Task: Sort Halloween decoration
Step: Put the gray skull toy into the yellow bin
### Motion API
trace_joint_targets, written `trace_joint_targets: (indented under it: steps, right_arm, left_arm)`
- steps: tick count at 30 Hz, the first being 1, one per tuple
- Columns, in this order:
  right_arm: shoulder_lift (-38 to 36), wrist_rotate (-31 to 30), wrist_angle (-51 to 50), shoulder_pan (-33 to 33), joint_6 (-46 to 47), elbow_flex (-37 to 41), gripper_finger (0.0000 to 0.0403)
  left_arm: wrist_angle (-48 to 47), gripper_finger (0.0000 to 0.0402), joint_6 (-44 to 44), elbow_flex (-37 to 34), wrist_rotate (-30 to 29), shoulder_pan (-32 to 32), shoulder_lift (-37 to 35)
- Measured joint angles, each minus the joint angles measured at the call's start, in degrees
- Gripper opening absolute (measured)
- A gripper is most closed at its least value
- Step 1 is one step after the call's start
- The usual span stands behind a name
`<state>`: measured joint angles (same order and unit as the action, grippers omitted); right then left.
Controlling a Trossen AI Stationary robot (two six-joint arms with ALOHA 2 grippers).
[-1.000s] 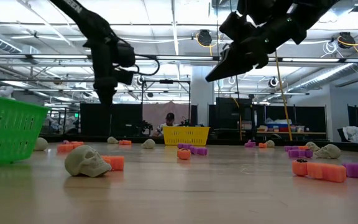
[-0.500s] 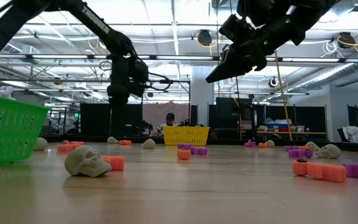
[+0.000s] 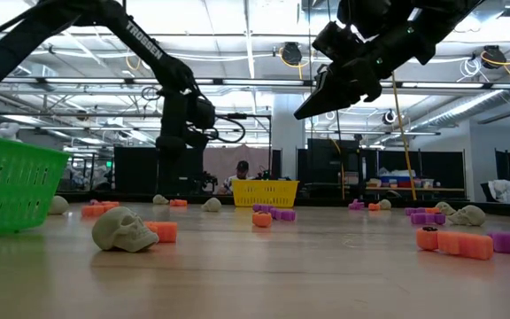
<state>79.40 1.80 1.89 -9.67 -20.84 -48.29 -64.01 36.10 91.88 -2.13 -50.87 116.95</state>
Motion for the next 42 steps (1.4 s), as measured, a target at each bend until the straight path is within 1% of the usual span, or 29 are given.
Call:
trace_joint_targets:
  steps: [3,5,16,22,26,36,38,42]
  right_arm:
    - [0.0,0.0,-0.02,0.0,0.02,0.0,0.0]
    - [0.0,0.0,-0.01,0.0,0.04,0.0,0.0]
    - [0.0,0.0,-0.02,0.0,0.2,0.0,0.0]
    - [0.0,0.0,0.0,0.0,0.2,0.0,0.0]
    - [0.0,-0.02,-0.01,0.0,0.2,0.0,0.0]
    - [0.0,-0.02,0.0,0.0,0.2,0.0,0.0]
    - [0.0,-0.02,0.0,0.0,0.2,0.0,0.0]
    - [0.0,-0.09,0.0,0.0,0.2,0.0,0.0]
  left_arm:
    - [0.14,0.0154,-1.58,0.02,0.15,0.0,0.31]
    - [-0.07,0.0162,-2.38,0.0,0.21,0.04,1.09]
    - [0.28,0.0164,-2.75,-0.02,-2.87,0.28,5.68]
    - [1.1,0.0163,-2.71,-0.05,-4.14,0.26,6.47]
    - [1.56,0.0143,-2.69,-0.05,-4.2,0.26,6.84]
    - [1.38,0.0056,-1.28,-0.03,-4.24,0.39,6.73]
    - [0.83,0.0046,-0.87,-0.02,-4.36,0.6,6.71]
    - [-0.89,0.0043,-0.13,-0.02,-4.48,1.1,6.71]
